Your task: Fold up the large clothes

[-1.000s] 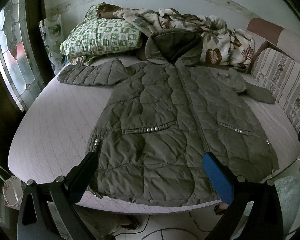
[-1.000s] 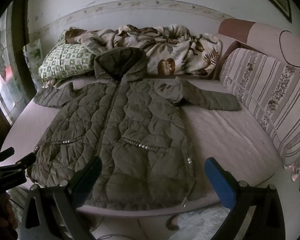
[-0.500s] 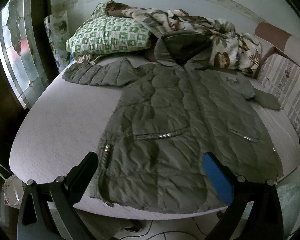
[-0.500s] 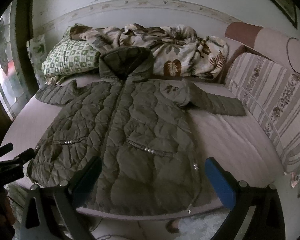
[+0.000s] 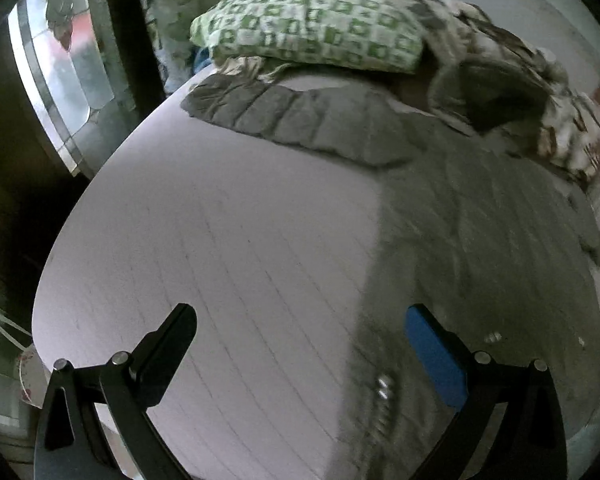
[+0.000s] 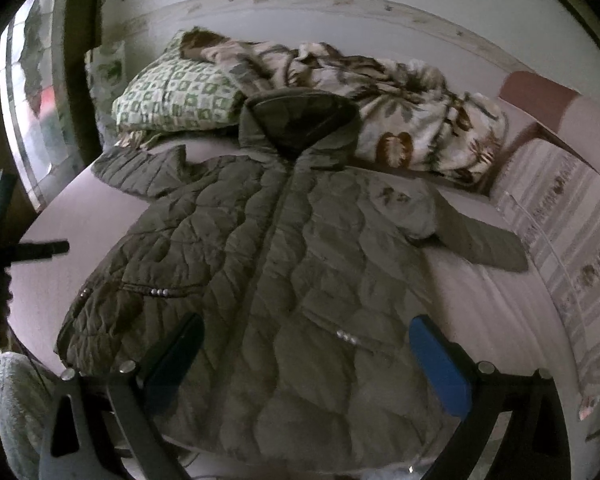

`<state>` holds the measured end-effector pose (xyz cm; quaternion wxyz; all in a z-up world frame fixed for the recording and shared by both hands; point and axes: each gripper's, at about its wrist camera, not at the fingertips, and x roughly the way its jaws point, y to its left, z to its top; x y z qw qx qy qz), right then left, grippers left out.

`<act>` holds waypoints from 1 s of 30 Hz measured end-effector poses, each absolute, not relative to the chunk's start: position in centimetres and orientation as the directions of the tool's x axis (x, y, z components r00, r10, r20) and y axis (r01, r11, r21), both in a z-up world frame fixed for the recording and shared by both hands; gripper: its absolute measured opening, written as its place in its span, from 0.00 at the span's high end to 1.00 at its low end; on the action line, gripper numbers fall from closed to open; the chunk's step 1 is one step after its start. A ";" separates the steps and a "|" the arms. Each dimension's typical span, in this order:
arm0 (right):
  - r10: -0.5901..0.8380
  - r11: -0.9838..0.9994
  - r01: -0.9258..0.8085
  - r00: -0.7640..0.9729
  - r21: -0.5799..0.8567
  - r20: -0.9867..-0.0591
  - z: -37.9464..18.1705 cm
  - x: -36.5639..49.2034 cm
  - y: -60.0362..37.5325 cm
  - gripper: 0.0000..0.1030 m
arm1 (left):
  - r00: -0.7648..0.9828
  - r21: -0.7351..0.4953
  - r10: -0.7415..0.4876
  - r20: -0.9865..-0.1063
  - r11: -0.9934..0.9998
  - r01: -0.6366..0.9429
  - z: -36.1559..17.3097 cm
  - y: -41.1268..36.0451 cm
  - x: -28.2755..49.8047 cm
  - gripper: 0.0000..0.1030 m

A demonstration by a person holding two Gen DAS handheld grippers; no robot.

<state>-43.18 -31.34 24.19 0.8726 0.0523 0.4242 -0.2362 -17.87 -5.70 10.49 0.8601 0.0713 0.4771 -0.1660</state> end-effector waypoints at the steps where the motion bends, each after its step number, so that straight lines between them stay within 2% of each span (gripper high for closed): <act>1: -0.355 0.891 0.441 0.527 -0.108 -0.773 23.9 -42.2 -31.4 0.00 | 0.479 -0.046 -0.217 -0.850 0.938 0.343 10.3 -5.3 -16.8 0.00; 10: -0.218 0.949 0.311 0.530 -0.052 -0.820 22.0 -33.5 -31.6 0.00 | 0.432 -0.018 -0.130 -0.892 0.967 0.255 8.6 -3.2 -6.1 0.00; 17: -0.218 0.962 0.252 0.494 -0.101 -0.842 19.7 -25.9 -32.2 0.00 | 0.428 -0.074 -0.148 -0.892 0.980 0.184 7.0 -2.6 2.5 0.00; 22: -0.210 0.968 0.223 0.454 -0.118 -0.866 17.6 -20.5 -32.7 0.00 | 0.458 -0.049 -0.099 -0.883 0.992 0.120 6.3 -2.7 9.2 0.00; 30: -0.153 0.982 0.173 0.471 -0.079 -0.869 15.9 -15.5 -31.3 0.00 | 0.401 -0.196 -0.170 -0.900 0.980 -0.024 3.3 -0.4 17.8 0.00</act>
